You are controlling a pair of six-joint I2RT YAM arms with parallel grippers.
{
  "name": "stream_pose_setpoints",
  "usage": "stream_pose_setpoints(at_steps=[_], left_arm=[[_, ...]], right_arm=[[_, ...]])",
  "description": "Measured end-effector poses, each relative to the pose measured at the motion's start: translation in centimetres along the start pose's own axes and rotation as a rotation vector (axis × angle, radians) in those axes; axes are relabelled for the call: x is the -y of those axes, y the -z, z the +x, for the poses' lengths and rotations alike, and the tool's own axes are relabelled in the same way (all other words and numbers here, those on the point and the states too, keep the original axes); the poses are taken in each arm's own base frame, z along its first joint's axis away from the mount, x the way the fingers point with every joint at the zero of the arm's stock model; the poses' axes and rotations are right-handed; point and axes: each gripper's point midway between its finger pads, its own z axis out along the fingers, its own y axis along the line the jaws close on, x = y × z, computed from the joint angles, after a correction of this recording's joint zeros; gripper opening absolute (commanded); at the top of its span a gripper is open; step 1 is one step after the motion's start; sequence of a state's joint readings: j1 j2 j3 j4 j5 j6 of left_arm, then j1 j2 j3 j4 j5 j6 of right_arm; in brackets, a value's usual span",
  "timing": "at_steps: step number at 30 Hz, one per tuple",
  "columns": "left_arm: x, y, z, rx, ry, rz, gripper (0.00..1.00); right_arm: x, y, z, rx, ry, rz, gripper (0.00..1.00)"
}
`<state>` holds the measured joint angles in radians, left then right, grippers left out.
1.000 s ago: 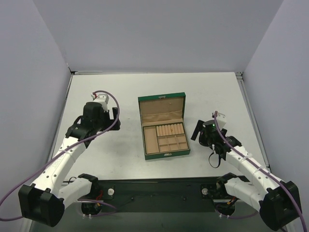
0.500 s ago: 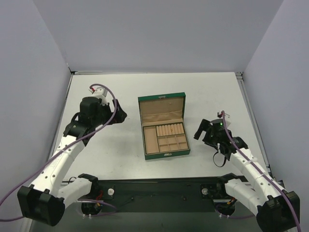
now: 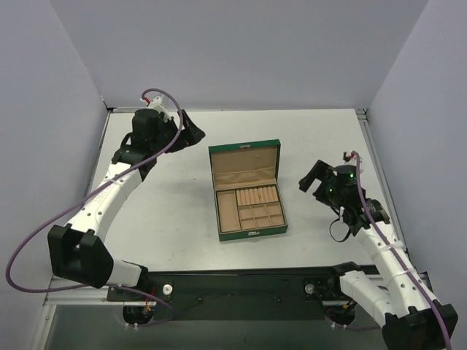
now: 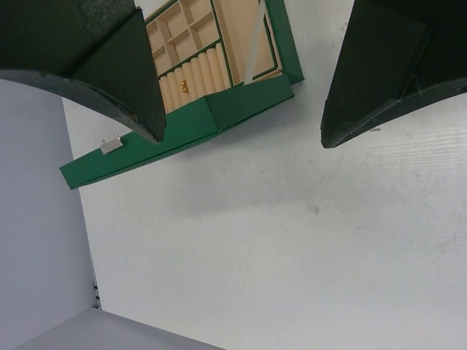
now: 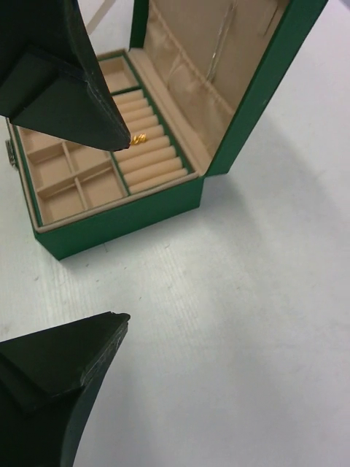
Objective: Organize the mixed jewelry
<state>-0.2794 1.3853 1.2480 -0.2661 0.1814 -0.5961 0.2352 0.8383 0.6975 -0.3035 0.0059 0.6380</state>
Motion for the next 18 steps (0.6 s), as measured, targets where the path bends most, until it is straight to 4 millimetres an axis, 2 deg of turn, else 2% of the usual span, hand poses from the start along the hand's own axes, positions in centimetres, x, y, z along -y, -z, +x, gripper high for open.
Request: stream_pose_setpoints(at_steps=[5,11,15,18], left_arm=[[-0.2,-1.3,1.2,-0.040,0.039,0.019,0.97],[0.5,-1.5,0.8,-0.019,0.059,0.055,0.97],[0.5,-1.7,1.0,-0.013,0.072,0.062,0.97],[0.4,-1.9,1.0,-0.015,0.072,0.065,0.97]], right_arm=[[-4.2,0.2,-5.2,0.039,-0.007,-0.075,1.00],[-8.4,-0.5,-9.8,0.074,0.014,-0.147,1.00],[-10.1,-2.6,-11.2,0.063,0.024,-0.162,1.00],[-11.1,-5.1,-11.6,0.025,0.040,-0.157,1.00]])
